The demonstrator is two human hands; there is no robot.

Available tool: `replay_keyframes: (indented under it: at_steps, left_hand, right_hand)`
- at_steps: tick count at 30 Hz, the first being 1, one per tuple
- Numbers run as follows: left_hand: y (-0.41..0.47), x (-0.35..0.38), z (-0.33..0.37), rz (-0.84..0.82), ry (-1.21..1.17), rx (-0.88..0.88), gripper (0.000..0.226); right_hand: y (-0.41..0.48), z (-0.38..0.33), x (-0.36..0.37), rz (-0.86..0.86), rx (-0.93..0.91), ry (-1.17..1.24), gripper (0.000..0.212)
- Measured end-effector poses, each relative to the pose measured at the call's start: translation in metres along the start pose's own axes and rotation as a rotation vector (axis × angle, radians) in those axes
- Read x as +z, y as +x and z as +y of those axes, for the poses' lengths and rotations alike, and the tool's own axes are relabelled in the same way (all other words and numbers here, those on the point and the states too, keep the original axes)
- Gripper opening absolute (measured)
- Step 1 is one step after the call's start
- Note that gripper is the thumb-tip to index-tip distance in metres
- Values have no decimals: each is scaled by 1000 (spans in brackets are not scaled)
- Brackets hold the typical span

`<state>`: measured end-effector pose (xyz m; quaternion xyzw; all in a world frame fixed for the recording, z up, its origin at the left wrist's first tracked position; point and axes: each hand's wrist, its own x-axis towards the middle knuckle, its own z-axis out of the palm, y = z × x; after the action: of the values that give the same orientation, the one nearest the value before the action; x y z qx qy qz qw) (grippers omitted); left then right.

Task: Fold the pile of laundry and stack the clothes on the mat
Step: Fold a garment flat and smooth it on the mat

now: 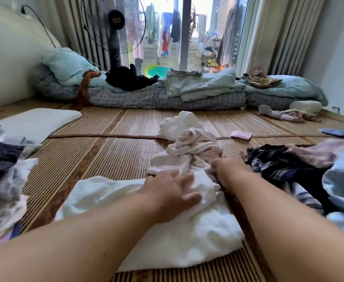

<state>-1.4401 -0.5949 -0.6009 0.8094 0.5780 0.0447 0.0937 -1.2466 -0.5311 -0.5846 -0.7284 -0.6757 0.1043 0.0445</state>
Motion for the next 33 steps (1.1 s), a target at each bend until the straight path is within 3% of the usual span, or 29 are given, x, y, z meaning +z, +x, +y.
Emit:
replay_keyframes:
  at_steps: [3, 8, 10, 15, 20, 24, 27, 31, 33]
  left_hand:
    - [-1, 0, 2, 31, 24, -1, 74]
    - [-15, -32, 16, 76, -1, -8, 68]
    - [-31, -56, 27, 55, -12, 14, 63]
    - [-88, -126, 68, 129, -138, 20, 84]
    - [-163, -193, 103, 329, -226, -67, 69]
    - [-242, -224, 119, 415, -310, -81, 38]
    - [-304, -232, 129, 557, -392, -47, 19]
    - [-367, -239, 136, 664, -449, -43, 30]
    - [-389, -242, 135, 663, -477, -52, 38]
  right_hand:
    - [-2, 1, 1, 157, 12, 31, 29]
    - [-28, -19, -49, 311, -70, 561, 24]
    - [-51, -30, -82, 346, -152, 577, 20]
    - [-136, -56, -170, 416, -321, 627, 12]
    - [-233, -59, -240, 419, -387, 678, 14]
    - [-315, -50, -272, 375, -380, 869, 16]
    - [-370, -40, -273, 380, -347, 819, 29]
    - [-433, -15, -257, 402, -415, 767, 44]
    - [-456, -1, -246, 393, -473, 451, 41]
